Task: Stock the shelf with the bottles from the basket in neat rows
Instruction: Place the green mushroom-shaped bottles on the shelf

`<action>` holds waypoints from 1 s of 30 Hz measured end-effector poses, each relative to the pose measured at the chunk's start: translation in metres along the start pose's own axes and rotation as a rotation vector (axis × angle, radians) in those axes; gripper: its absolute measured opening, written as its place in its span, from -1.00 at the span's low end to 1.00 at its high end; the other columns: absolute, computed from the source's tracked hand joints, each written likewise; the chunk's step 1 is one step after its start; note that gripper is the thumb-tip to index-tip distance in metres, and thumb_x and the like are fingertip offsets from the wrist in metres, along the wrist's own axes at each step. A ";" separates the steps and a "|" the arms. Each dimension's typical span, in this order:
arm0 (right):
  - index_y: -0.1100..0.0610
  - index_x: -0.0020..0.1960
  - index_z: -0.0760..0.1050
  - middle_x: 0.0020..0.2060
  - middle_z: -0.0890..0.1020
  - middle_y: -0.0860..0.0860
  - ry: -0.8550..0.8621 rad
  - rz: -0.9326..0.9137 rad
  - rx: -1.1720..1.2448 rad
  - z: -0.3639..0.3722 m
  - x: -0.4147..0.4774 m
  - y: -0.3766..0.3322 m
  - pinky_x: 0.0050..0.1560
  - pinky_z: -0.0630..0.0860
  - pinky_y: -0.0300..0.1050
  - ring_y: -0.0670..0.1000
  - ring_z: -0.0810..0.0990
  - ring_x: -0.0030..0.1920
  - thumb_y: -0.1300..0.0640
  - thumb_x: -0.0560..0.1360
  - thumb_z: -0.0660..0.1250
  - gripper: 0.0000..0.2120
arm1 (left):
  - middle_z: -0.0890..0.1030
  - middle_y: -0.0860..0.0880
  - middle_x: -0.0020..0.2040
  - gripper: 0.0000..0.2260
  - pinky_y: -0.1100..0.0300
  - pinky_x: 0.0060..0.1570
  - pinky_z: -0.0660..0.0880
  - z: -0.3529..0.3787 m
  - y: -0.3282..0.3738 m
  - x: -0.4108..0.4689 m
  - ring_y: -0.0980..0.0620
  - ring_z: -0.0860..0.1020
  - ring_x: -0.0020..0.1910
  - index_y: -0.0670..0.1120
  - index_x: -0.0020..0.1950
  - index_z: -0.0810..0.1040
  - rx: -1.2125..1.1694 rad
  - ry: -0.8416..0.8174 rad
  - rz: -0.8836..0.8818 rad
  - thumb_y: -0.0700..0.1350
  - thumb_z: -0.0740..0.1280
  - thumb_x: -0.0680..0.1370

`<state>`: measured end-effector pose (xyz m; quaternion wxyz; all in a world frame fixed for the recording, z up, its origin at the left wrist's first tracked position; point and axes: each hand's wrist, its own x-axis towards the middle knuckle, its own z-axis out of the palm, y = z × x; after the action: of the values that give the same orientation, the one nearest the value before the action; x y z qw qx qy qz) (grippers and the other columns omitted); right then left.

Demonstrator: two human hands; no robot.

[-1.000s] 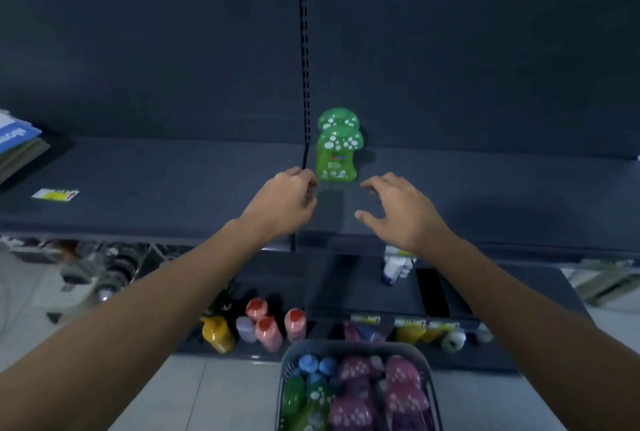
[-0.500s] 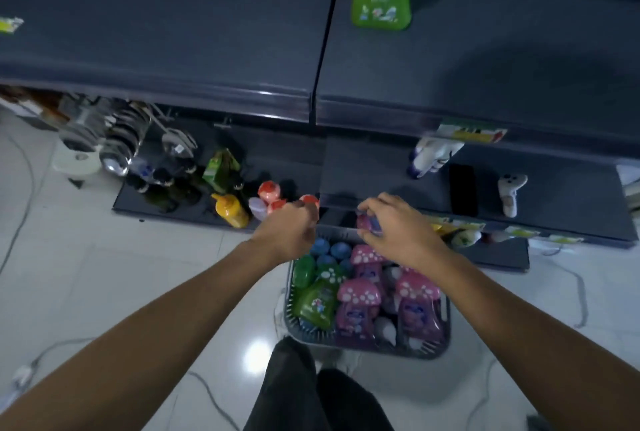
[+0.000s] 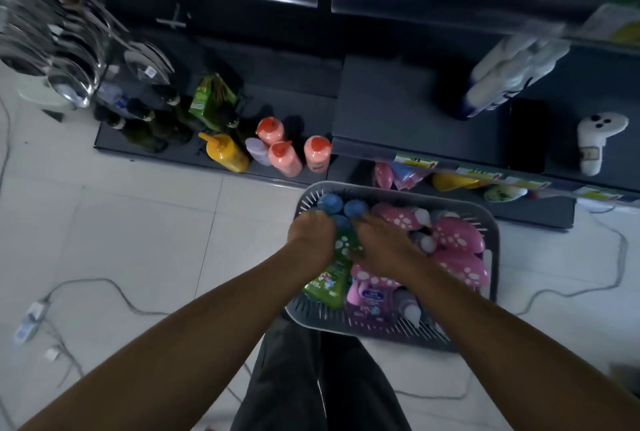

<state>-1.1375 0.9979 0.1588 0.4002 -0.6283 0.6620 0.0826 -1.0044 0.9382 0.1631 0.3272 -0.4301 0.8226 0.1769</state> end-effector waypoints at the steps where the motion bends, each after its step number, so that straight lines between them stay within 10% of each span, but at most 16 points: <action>1: 0.16 0.43 0.37 0.36 0.43 0.16 -0.032 -0.010 0.000 0.002 0.004 0.003 0.26 0.47 0.08 0.21 0.48 0.31 0.04 0.54 0.37 -0.49 | 0.54 -0.12 0.35 -0.71 0.09 0.20 0.52 0.000 0.002 0.005 -0.11 0.53 0.34 -0.13 0.35 0.55 0.044 -0.009 0.015 -0.14 0.30 0.62; 8: 0.12 0.51 0.30 0.44 0.33 0.16 -0.118 0.026 0.039 0.016 0.023 0.011 0.38 0.37 0.04 0.21 0.35 0.42 -0.02 0.54 0.38 -0.40 | 0.53 -0.18 0.35 -0.71 0.01 0.26 0.52 -0.010 -0.012 0.024 -0.18 0.52 0.33 -0.20 0.33 0.57 0.122 -0.205 0.146 -0.18 0.28 0.63; 19: 0.15 0.39 0.40 0.23 0.51 0.12 -0.201 0.018 0.146 0.013 0.020 0.019 0.11 0.51 -0.03 0.13 0.53 0.20 0.01 0.46 0.46 -0.43 | 0.49 -0.09 0.23 -0.67 0.09 -0.19 0.33 -0.024 -0.039 0.053 -0.14 0.54 0.18 -0.01 0.33 0.56 0.574 -0.011 0.666 -0.19 0.32 0.56; 30: -0.08 0.30 0.48 0.17 0.57 -0.03 -0.092 0.042 0.343 0.008 -0.008 0.025 0.11 0.50 -0.06 0.00 0.54 0.13 -0.10 0.35 0.54 -0.44 | 0.49 0.01 0.23 -0.61 0.11 -0.15 0.41 -0.017 -0.042 0.047 -0.04 0.54 0.19 -0.05 0.30 0.51 0.375 -0.116 0.759 -0.11 0.48 0.49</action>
<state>-1.1575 1.0139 0.1483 0.5295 -0.5326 0.6603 0.0055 -0.9960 0.8771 0.1427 0.3570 -0.0192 0.9208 0.1560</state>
